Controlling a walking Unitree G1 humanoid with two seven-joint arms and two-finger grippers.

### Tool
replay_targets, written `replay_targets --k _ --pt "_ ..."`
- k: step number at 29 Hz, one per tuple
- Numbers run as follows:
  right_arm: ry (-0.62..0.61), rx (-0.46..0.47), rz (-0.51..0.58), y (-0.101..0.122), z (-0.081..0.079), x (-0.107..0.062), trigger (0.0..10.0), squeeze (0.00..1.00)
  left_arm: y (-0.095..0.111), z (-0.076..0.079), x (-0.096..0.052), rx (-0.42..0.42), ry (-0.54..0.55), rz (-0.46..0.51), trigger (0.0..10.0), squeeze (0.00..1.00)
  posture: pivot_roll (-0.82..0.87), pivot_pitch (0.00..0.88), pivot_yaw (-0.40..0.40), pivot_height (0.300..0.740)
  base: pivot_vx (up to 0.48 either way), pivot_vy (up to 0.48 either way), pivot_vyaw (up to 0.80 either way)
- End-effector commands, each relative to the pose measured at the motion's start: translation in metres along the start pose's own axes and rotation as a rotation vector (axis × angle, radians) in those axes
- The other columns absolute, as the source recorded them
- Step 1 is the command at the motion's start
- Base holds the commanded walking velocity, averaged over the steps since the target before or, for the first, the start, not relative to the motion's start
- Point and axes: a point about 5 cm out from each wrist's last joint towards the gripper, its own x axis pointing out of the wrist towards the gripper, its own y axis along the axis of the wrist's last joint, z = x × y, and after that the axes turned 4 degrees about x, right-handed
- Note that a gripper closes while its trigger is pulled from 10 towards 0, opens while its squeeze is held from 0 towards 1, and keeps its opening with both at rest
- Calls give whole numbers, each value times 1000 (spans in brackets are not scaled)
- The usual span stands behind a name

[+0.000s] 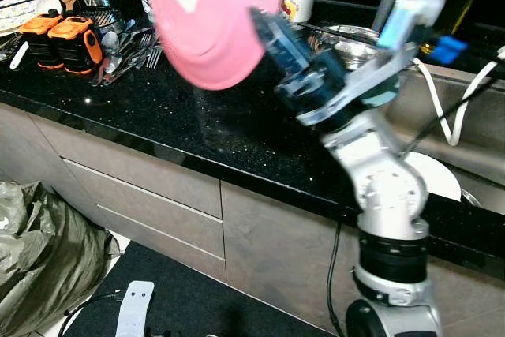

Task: Kitchen organization

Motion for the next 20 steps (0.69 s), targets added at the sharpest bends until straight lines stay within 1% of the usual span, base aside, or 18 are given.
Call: replay_targets --k 1,8,12,16,18,20 --pt "-24 -11 20 7 2 -5 0 0 -2 1 0 7 -3 -10 10000 0 7 101 8 740 0 0 -800" --pt "-79 7 11 7 4 -9 0 0 -3 2 0 19 -15 -22 10000 0 -7 103 20 740 0 0 -800" --pt "-94 28 47 14 5 -12 0 0 -4 3 0 54 -40 -43 10000 0 -8 105 24 740 0 0 -800" --pt "-98 44 103 26 7 -13 0 0 -4 4 0 66 -60 -58 10000 0 -11 107 27 740 0 0 -800" --pt "-99 46 116 28 7 -13 0 0 -4 4 0 67 -64 -60 10000 0 -11 107 27 740 0 0 -800" --pt "-105 64 155 33 8 -12 0 0 -3 3 0 83 -60 -55 10000 0 -11 105 28 740 0 0 -800"
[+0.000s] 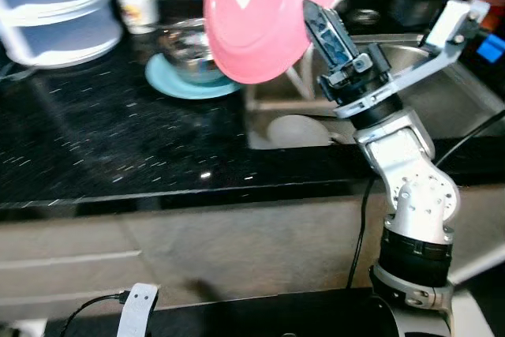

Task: Kitchen organization

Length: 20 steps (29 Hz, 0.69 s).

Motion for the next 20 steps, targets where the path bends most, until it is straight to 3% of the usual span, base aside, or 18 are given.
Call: replay_targets --k 1,4,8,9,10,11,12,14,17,19,20 --pt "29 4 58 9 -7 4 0 0 -6 -1 -1 17 -1 -24 10000 0 -11 105 28 740 0 0 -800" --pt "12 -3 70 11 -6 4 0 0 -6 -1 -1 22 -2 -27 10000 0 -11 99 29 740 0 0 -800" --pt "-98 -82 77 15 8 6 0 0 -5 -1 -1 32 -2 -30 10000 0 -11 111 26 740 0 0 -600" --pt "-170 -139 49 13 17 5 6392 0 -5 -1 -1 33 -1 -30 10000 0 -13 120 29 740 0 0 0" --pt "-216 -178 28 11 23 5 6392 0 -5 -2 -1 33 0 -29 10000 0 -14 121 30 740 0 0 0" --pt "-271 -223 -9 7 31 4 10000 0 -5 -2 -1 36 0 -30 10000 0 -16 120 31 740 0 0 0" --pt "-330 -289 -69 1 38 1 10000 0 -5 -2 -1 39 0 -31 10000 0 -16 116 34 740 0 0 0" --pt "-330 -289 -69 1 38 1 10000 0 -5 -2 -1 39 0 -31 10000 0 -16 116 34 740 0 0 0" --pt "-449 -515 -257 -16 57 -10 10000 0 -5 -3 -2 47 0 -35 10000 0 -18 118 39 740 0 0 0" --pt "-472 -553 -318 -22 62 -14 10000 0 -5 -3 -2 48 0 -35 10000 0 -18 118 39 740 0 0 0" --pt "-523 -628 -414 -30 71 -20 10000 0 -6 -3 -2 48 0 -37 10000 0 -18 118 39 740 0 0 0"
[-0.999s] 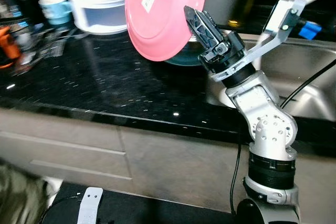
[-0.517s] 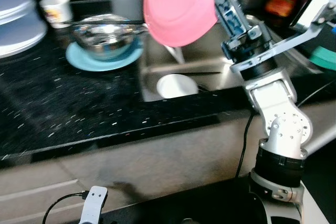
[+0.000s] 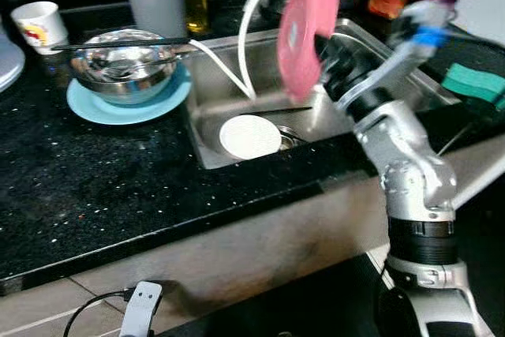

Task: Kitchen organization

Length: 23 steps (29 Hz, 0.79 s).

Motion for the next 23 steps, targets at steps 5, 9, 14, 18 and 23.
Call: replay_targets --k 5,9,14,18,23 --pt "-119 -247 -172 -26 13 1 10000 0 -7 -2 -2 11 2 -28 10000 0 -15 123 37 740 0 0 0" --pt "-144 -409 -246 -34 19 4 10000 0 -9 -1 -2 12 -18 -41 10000 0 -21 127 29 740 0 0 0" --pt "-126 -542 -293 -41 17 9 10000 0 -11 0 -2 19 -32 -53 10000 0 -23 130 29 740 0 0 0" --pt "-97 -559 -314 -52 9 14 10000 0 -12 -1 -2 16 -30 -55 10000 0 -22 138 29 740 0 0 0" --pt "-53 -599 -354 -69 1 15 10000 0 -12 -2 -3 16 -28 -56 10000 0 -19 141 33 740 0 0 0"
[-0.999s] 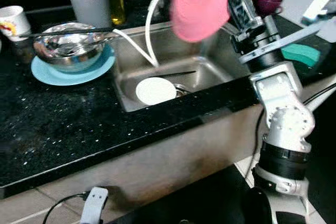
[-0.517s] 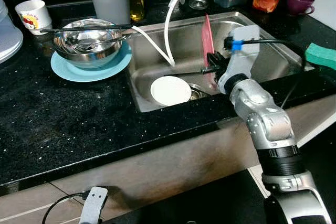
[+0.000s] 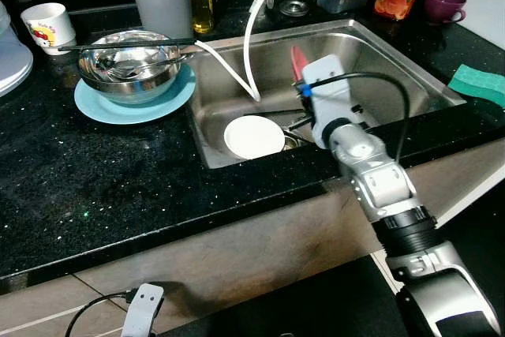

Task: Kitchen organization

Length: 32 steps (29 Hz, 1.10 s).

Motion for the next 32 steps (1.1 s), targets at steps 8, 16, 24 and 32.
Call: replay_targets --k 8,16,24,32 --pt "43 -43 -1 -4 -10 5 10000 0 -9 -5 -3 2 8 -31 10000 0 -17 143 35 740 0 0 0" --pt "58 3 54 2 -12 6 10000 804 -8 -4 -3 -1 8 -27 10000 0 -18 147 34 740 0 0 0" --pt "59 234 206 20 -2 0 10000 1000 -7 -4 -2 -6 11 -21 10000 0 -18 141 33 740 0 0 0" --pt "380 681 542 47 12 -41 10000 0 -5 -3 -2 -27 4 -5 10000 0 -18 153 27 740 0 0 0"
